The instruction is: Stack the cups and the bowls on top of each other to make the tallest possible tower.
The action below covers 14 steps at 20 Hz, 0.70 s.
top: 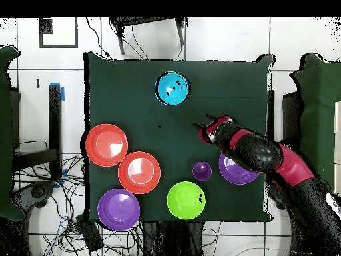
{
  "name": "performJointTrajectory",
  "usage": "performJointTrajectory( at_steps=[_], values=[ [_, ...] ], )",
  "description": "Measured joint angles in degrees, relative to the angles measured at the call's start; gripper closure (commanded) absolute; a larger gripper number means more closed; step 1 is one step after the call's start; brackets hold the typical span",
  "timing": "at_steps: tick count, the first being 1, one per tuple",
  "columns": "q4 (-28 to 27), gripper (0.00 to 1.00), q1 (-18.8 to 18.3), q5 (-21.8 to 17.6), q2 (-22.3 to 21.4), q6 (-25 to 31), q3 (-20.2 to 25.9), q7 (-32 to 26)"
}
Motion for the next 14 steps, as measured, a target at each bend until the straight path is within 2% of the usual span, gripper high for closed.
performJointTrajectory(
  at_steps=[14],
  values=[
    [1.4, 0.0, -2.7, -0.2, -0.5, -0.2, -1.4, 0.0]
  ],
)
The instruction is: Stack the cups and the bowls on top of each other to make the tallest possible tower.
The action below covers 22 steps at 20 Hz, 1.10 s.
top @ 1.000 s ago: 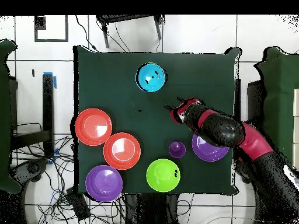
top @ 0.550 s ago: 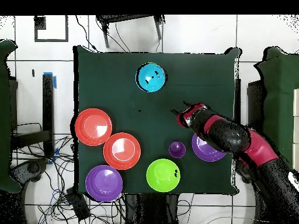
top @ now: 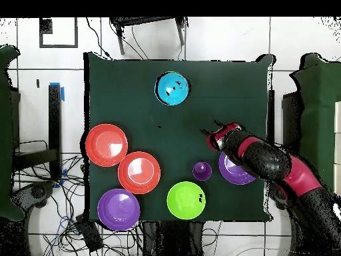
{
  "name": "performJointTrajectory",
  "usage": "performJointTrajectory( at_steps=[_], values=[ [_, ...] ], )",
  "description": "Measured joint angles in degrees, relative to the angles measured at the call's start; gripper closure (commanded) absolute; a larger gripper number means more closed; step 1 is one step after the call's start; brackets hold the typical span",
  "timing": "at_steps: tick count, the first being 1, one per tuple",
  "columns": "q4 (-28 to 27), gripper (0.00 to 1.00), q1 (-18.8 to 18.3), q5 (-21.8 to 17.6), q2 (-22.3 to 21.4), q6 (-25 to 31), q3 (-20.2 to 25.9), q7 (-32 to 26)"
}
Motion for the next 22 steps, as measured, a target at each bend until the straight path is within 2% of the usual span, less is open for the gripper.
performJointTrajectory(
  at_steps=[6, 22],
  values=[
    [0.8, 0.0, -0.4, -0.5, -1.0, 0.0, -1.3, 0.0],
    [3.9, 0.0, -0.3, -5.7, -4.3, 0.0, -5.4, 0.0]
  ],
)
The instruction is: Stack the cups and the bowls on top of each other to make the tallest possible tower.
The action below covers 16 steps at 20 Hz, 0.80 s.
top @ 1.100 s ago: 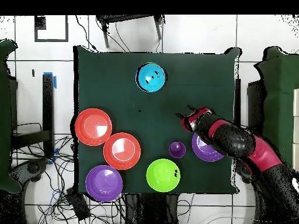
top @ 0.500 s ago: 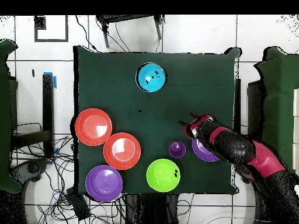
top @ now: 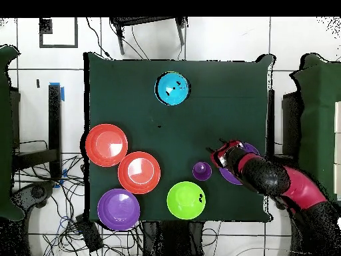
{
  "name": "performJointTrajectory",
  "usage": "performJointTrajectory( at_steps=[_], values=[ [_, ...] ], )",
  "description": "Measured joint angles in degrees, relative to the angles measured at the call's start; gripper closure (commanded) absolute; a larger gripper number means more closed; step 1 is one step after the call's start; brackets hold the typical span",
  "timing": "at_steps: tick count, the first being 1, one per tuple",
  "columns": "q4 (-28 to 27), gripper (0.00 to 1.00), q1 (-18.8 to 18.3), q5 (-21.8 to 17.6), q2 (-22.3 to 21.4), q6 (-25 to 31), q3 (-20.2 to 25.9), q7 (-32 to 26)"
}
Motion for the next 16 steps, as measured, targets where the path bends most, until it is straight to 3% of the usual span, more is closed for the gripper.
performJointTrajectory(
  at_steps=[16],
  values=[
    [0.9, 0.0, 1.9, -1.2, -2.5, -0.7, -4.1, 0.0]
  ],
)
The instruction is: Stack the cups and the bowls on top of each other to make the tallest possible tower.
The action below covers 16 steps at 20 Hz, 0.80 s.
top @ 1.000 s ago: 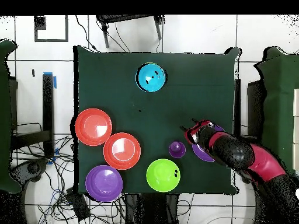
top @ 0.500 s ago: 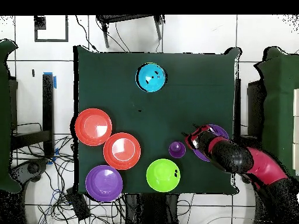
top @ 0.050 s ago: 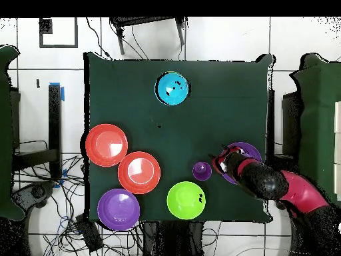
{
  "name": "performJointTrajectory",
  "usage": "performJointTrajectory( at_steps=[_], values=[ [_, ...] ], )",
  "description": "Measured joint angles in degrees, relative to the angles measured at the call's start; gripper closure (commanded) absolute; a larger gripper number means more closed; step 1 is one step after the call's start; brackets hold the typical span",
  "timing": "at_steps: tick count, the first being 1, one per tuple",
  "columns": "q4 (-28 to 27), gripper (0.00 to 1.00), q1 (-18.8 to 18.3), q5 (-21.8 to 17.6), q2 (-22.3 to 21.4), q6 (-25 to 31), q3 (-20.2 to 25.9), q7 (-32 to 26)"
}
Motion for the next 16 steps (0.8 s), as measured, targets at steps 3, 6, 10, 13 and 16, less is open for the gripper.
performJointTrajectory(
  at_steps=[3, 6, 10, 13, 16],
  values=[
    [0.0, 0.0, 0.4, 0.0, 0.0, -0.7, -0.6, 0.0],
    [0.1, 0.0, 1.6, 0.0, 0.0, -2.2, -1.9, 0.0],
    [0.3, 0.0, 3.6, 0.0, 0.0, -5.1, -3.4, 0.0],
    [0.5, 0.0, 4.5, 0.0, 0.0, -6.5, -3.9, 0.0],
    [0.8, 0.0, 5.5, 0.0, 0.0, -7.6, -4.7, 0.0]
  ],
)
